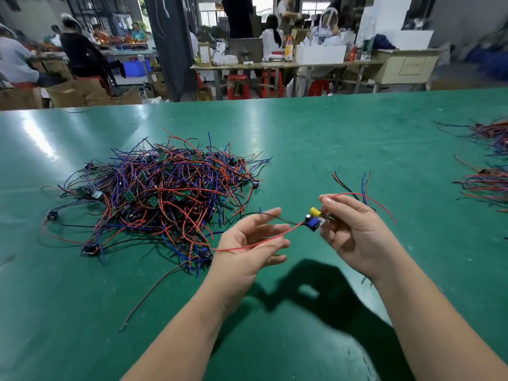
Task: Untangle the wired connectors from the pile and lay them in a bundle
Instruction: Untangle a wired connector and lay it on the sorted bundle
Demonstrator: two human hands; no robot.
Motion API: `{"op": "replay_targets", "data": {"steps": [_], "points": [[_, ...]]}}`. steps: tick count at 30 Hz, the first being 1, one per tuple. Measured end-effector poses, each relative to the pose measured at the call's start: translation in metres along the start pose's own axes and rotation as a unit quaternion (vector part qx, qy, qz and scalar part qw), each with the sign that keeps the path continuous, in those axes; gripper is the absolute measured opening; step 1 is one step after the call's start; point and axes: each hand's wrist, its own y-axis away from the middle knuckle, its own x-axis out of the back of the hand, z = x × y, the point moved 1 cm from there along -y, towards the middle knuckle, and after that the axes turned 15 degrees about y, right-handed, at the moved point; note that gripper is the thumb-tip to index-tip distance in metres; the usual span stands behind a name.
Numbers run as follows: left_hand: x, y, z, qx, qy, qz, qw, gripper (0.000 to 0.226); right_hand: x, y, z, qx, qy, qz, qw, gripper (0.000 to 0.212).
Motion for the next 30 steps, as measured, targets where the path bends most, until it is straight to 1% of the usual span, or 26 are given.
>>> {"op": "replay_targets", "data": {"steps": [2,4,7,9,11,12,13,15,16,18,20,22,23,25,26,27,28,29,30], "points": [[0.005,-0.006,0.004,-0.030,-0.025,0.043,0.998,0.044,0.002,-0.007,-0.017,0.028,-0.007,0.014,0.999,0.008],[0.012,-0.012,0.007,-0.050,-0.043,0.086,0.994,0.049,0.003,-0.022,-0.038,0.069,0.008,0.019,0.997,0.012],[0.021,-0.017,0.006,-0.058,-0.091,0.134,0.985,0.049,0.000,-0.062,-0.067,0.137,0.073,0.040,0.987,0.015],[0.025,-0.019,0.004,-0.050,-0.117,0.152,0.980,0.045,-0.006,-0.095,-0.074,0.171,0.144,0.082,0.971,0.012],[0.029,-0.019,0.004,-0.059,-0.167,0.157,0.972,0.038,-0.012,-0.128,-0.066,0.181,0.249,0.117,0.944,0.012],[0.031,-0.019,0.005,-0.069,-0.209,0.156,0.963,0.036,-0.014,-0.142,-0.058,0.175,0.318,0.123,0.924,0.009],[0.032,-0.017,0.005,-0.081,-0.254,0.155,0.951,0.034,-0.014,-0.153,-0.047,0.165,0.393,0.122,0.896,0.007],[0.033,-0.014,0.008,-0.104,-0.325,0.148,0.928,0.032,-0.010,-0.168,-0.025,0.142,0.520,0.123,0.833,0.014],[0.032,-0.012,0.010,-0.115,-0.354,0.140,0.918,0.032,-0.006,-0.169,-0.017,0.134,0.555,0.124,0.811,0.020],[0.033,-0.011,0.010,-0.133,-0.428,0.114,0.887,0.033,-0.003,-0.164,-0.007,0.124,0.593,0.122,0.786,0.035],[0.035,-0.012,0.007,-0.130,-0.531,0.064,0.835,0.034,-0.005,-0.151,-0.001,0.118,0.612,0.117,0.773,0.044],[0.037,-0.012,0.002,-0.090,-0.619,0.038,0.779,0.031,-0.013,-0.131,0.003,0.130,0.609,0.108,0.775,0.041],[0.037,-0.013,0.000,-0.070,-0.647,0.036,0.758,0.029,-0.018,-0.118,0.007,0.136,0.596,0.100,0.785,0.037],[0.037,-0.013,-0.001,-0.053,-0.687,0.039,0.723,0.024,-0.029,-0.089,0.015,0.132,0.561,0.077,0.814,0.030],[0.036,-0.013,0.000,-0.056,-0.697,0.046,0.714,0.024,-0.033,-0.074,0.021,0.120,0.546,0.063,0.827,0.028],[0.036,-0.013,0.001,-0.063,-0.696,0.057,0.713,0.024,-0.037,-0.060,0.027,0.104,0.533,0.050,0.838,0.026],[0.036,-0.012,0.002,-0.078,-0.682,0.074,0.723,0.024,-0.038,-0.046,0.033,0.084,0.521,0.040,0.848,0.026],[0.035,-0.011,0.004,-0.114,-0.649,0.094,0.746,0.022,-0.040,-0.033,0.038,0.062,0.507,0.032,0.859,0.026],[0.033,-0.009,0.006,-0.161,-0.598,0.112,0.777,0.019,-0.040,-0.022,0.042,0.039,0.484,0.025,0.874,0.027]]}}
